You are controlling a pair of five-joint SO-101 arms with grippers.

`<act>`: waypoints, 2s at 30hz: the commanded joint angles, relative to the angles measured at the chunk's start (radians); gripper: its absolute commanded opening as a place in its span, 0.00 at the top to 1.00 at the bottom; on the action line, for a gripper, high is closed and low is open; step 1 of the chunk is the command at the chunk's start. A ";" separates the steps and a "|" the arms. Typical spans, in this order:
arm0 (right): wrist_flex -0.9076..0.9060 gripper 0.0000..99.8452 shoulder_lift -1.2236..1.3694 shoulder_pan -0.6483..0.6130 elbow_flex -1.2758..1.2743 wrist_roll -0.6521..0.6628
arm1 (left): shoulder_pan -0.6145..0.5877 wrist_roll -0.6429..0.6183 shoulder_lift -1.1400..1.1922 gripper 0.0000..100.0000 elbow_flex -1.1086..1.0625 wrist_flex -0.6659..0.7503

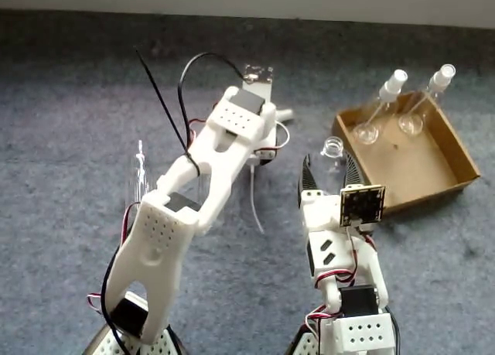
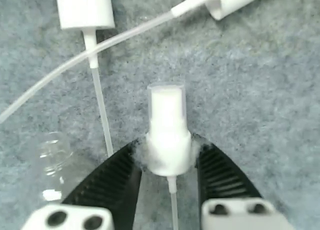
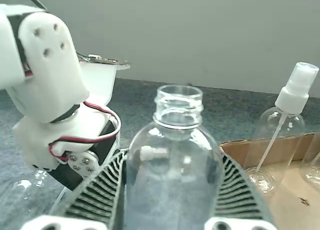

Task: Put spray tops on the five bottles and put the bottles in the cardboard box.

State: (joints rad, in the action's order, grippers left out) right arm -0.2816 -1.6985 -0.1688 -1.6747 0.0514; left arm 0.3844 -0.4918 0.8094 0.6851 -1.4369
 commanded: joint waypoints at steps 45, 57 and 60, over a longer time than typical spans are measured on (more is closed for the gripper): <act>0.332 0.87 -0.008 -0.223 -0.133 -0.009 | -0.021 0.322 -1.285 0.99 -0.318 0.006; 0.214 0.87 -0.016 -0.223 -0.133 -0.009 | 0.039 0.324 -1.910 0.99 -1.092 0.663; 0.213 0.87 -0.012 -0.223 -0.133 -0.009 | 0.039 0.400 -2.011 0.99 -1.194 0.790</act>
State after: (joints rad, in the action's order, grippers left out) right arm -0.0652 -1.6985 -0.3851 -1.6747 0.0514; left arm 0.4043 -0.1757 -1.0549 -0.3813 -0.8416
